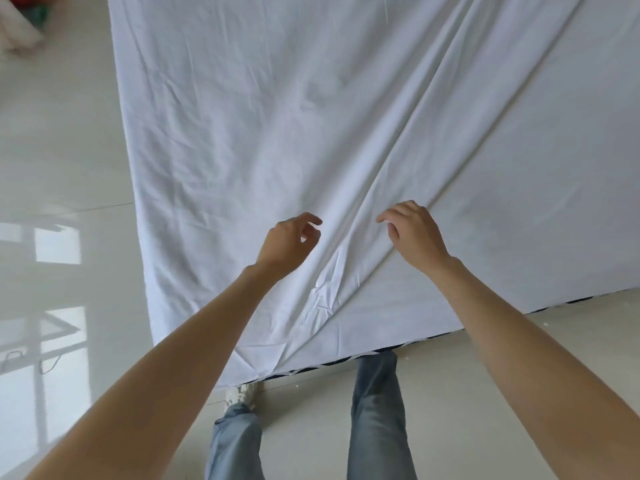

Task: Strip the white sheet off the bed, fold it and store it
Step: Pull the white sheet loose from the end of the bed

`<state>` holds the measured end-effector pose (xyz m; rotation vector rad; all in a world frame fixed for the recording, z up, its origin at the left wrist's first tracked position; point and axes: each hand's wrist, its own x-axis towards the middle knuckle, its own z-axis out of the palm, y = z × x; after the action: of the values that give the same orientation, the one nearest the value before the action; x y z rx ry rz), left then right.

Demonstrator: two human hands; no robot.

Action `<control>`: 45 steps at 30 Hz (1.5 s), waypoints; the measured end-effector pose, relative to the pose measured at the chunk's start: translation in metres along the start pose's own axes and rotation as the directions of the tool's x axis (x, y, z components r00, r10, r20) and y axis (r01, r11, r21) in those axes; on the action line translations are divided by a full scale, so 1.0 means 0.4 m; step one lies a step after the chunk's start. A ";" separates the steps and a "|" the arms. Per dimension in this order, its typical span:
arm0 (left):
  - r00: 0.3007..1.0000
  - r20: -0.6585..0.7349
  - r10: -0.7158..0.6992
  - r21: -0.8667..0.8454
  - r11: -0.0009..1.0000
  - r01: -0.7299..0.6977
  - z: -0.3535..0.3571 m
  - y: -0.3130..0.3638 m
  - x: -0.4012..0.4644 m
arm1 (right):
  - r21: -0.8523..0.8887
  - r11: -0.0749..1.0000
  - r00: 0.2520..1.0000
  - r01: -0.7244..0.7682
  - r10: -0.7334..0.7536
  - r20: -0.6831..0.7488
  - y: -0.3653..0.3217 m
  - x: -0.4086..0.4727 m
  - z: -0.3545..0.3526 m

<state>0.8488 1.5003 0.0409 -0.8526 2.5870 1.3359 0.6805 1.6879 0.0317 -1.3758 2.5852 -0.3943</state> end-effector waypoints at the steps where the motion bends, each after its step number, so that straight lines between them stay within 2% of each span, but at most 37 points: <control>1: 1.000 0.005 -0.014 -0.001 1.000 0.014 0.055 0.024 0.064 | -0.001 1.000 0.999 0.028 -0.028 0.016 0.072 0.056 0.014; 4: 0.997 0.029 -0.069 0.062 0.996 0.068 0.191 0.058 0.224 | -0.018 0.996 0.990 0.091 -0.088 0.108 0.227 0.195 0.066; 8: 0.978 0.046 -0.202 0.145 0.970 0.194 0.342 0.081 0.426 | -0.046 0.967 0.950 0.251 -0.237 0.206 0.419 0.351 0.114; 13: 0.945 0.031 -0.325 0.177 0.932 0.315 0.432 0.115 0.513 | -0.139 0.911 0.859 0.388 -0.303 0.413 0.540 0.443 0.132; 15: 0.938 0.010 -0.346 0.184 0.923 0.339 0.443 0.125 0.511 | -0.156 0.888 0.830 0.432 -0.324 0.453 0.556 0.444 0.131; 17: 0.954 -0.028 -0.298 0.233 0.926 0.296 0.446 0.144 0.494 | -0.172 0.871 0.817 0.460 -0.340 0.465 0.564 0.442 0.124; 18: 0.975 -0.036 -0.219 0.277 0.935 0.220 0.443 0.164 0.488 | -0.188 0.865 0.818 0.465 -0.339 0.465 0.566 0.443 0.111; 20: 0.999 0.034 -0.023 0.292 0.956 0.012 0.439 0.198 0.471 | -0.220 0.827 0.801 0.517 -0.376 0.466 0.570 0.449 0.089; 22: 0.989 0.100 0.112 0.239 0.962 -0.133 0.436 0.227 0.455 | -0.294 0.761 0.803 0.578 -0.465 0.372 0.584 0.441 0.063; 25: 0.981 0.135 0.139 0.125 0.980 -0.156 0.457 0.259 0.431 | -0.294 0.819 0.870 0.493 -0.468 0.157 0.654 0.342 -0.005; 29: 0.952 0.300 0.055 -0.024 0.998 -0.050 0.511 0.294 0.410 | -0.228 0.942 0.965 0.245 -0.260 -0.037 0.733 0.119 -0.052; 32: 0.928 0.371 -0.046 -0.121 0.988 0.098 0.587 0.312 0.389 | -0.130 0.990 0.997 0.055 -0.060 -0.040 0.792 -0.064 -0.013; 34: 0.922 0.370 -0.118 -0.133 0.975 0.178 0.638 0.314 0.377 | -0.056 0.998 0.998 -0.017 0.021 0.060 0.829 -0.152 0.026; 37: 0.890 0.423 -0.168 0.046 0.985 0.164 0.697 0.310 0.361 | 0.094 0.996 0.966 -0.006 -0.018 0.259 0.868 -0.182 0.054; 39: 0.908 0.392 -0.145 0.156 0.984 0.090 0.721 0.312 0.357 | 0.133 0.991 0.970 -0.011 -0.022 0.243 0.879 -0.141 0.054; 42: 0.955 0.281 -0.090 0.263 0.965 0.013 0.748 0.312 0.368 | 0.010 0.999 0.977 0.044 -0.045 0.209 0.888 -0.053 0.056; 45: 0.966 0.244 -0.081 0.423 0.905 -0.032 0.758 0.312 0.375 | -0.235 0.945 0.950 0.226 -0.161 0.268 0.905 0.000 0.060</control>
<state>0.6107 1.7288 -0.1042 -0.5887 2.5021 0.7601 0.4039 1.8782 -0.1060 -1.6574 2.3685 0.0984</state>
